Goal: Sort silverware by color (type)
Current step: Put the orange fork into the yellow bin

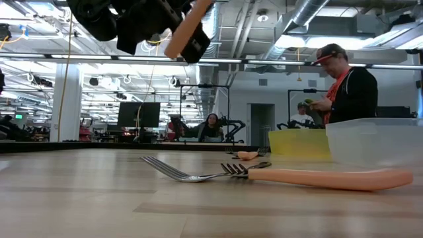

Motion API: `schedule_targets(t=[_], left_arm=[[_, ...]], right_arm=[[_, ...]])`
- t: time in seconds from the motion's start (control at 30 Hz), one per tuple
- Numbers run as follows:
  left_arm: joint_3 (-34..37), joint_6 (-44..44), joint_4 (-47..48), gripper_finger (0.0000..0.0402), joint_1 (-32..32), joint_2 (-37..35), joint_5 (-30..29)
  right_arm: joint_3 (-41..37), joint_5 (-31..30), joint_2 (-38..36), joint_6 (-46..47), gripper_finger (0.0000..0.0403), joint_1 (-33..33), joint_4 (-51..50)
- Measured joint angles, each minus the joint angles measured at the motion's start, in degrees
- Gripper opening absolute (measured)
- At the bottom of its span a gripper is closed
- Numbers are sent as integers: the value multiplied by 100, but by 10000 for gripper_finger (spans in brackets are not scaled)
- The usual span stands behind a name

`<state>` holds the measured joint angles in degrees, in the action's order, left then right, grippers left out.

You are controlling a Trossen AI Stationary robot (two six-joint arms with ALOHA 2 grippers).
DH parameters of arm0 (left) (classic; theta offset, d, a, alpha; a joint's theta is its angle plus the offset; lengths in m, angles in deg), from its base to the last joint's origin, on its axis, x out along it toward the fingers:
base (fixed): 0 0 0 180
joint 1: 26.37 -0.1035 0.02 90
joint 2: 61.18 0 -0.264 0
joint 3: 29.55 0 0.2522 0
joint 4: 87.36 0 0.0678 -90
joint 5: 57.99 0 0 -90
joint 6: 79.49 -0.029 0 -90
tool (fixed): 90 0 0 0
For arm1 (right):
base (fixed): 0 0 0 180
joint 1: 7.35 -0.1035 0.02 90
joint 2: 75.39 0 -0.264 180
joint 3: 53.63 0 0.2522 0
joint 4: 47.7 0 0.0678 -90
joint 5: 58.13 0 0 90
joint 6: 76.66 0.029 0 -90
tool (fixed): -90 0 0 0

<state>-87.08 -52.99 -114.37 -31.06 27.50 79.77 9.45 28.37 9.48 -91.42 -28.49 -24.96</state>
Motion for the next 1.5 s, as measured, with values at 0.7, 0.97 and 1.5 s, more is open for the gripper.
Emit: schedule_targets(t=[0.7,0.97,1.5], left_arm=[[2,-478,2848,226,-544,-752,-1221],[2,-597,4291,226,-561,-1848,-2725],[2,-636,5693,226,-550,-3138,-4356]], right_arm=[[0,-2566,-1453,1988,22,-1015,-3846],[0,-3066,-1878,2310,22,-1149,-4505],[0,-5095,-2007,2484,22,-175,-5479]])
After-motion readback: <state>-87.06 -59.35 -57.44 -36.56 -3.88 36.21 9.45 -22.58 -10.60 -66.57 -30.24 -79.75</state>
